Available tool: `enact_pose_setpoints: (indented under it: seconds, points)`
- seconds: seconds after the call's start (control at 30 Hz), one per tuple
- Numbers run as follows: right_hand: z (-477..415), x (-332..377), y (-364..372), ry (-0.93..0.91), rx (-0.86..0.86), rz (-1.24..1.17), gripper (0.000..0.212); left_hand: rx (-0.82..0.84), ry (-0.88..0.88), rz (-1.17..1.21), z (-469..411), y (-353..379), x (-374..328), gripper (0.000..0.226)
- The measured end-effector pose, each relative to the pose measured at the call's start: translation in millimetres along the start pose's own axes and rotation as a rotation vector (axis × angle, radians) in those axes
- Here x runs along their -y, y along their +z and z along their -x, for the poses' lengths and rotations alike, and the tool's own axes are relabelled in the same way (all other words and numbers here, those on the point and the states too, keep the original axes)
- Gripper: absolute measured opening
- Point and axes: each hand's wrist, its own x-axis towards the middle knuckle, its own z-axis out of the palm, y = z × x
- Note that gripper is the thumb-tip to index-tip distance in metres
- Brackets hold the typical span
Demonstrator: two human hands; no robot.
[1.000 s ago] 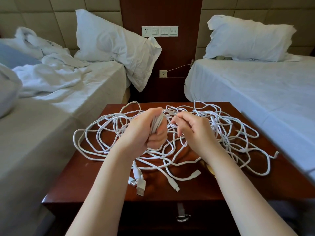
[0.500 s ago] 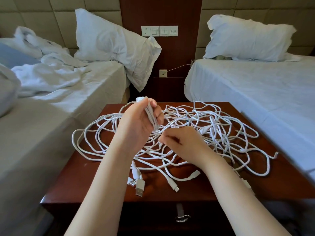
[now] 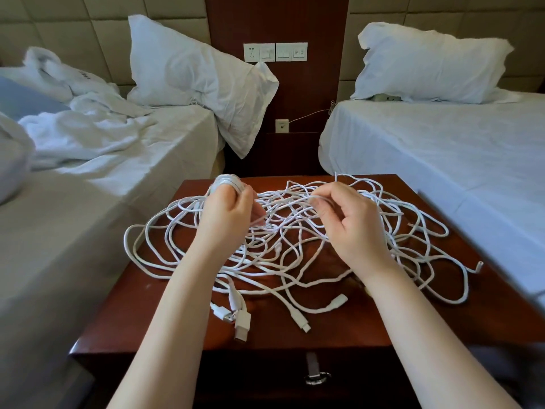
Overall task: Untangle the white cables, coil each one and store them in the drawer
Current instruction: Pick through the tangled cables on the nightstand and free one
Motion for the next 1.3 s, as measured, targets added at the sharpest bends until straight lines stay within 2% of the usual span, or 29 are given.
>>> enact_pose_setpoints:
  seconds: [0.1,0.17,0.27,0.33,0.4,0.5,0.57,0.63,0.73,0.87,0.97,1.07,1.3]
  points:
    - [-0.1,0.8,0.6,-0.007,-0.052,-0.029,0.012,0.207,-0.057,-0.051,5.1,4.3,-3.0,0.03]
    - [0.3,0.8,0.4,0.006,-0.058,-0.032,0.012,0.249,-0.065,-0.057,6.0,8.5,-1.9,0.031]
    - [0.8,2.2,-2.4,0.055,-0.035,-0.04,0.014,0.109,-0.031,0.009,3.2,13.0,3.9,0.034]
    - [1.5,2.0,-3.4,0.097,0.06,0.021,0.017,-0.02,0.021,0.149,2.5,9.9,3.3,0.041]
    - [4.3,0.1,-2.2,0.11,0.184,0.138,0.019,-0.044,0.043,0.34,0.6,3.0,1.8,0.051]
    - [4.7,0.5,-1.1,0.102,0.277,0.251,0.015,0.177,-0.033,0.659,0.1,-8.4,-1.7,0.045]
    - [-0.1,6.3,-2.2,0.091,0.211,0.258,0.02,0.386,-0.091,0.756,1.2,-13.1,-1.6,0.038]
    - [-7.3,14.0,-4.4,0.079,0.111,0.229,0.031,0.59,-0.076,0.76,2.8,-15.8,0.4,0.036]
    - [-15.7,28.1,-8.8,0.112,0.121,0.023,0.029,0.864,-0.031,0.773,6.8,-16.9,0.9,0.036]
    - [-19.3,39.9,-14.6,0.213,0.371,-0.378,0.028,1.028,-0.085,0.725,13.7,-10.8,-0.9,0.036]
    - [-17.6,41.0,-17.3,0.261,0.497,-0.517,0.025,1.083,-0.08,0.733,16.0,-8.0,-1.2,0.035]
    - [-16.7,40.0,-17.4,0.27,0.515,-0.518,0.022,1.099,-0.073,0.733,17.0,-7.5,-1.9,0.034]
    - [-13.6,35.7,-15.3,0.268,0.454,-0.426,0.017,0.892,-0.113,0.664,17.2,-6.5,-6.1,0.041]
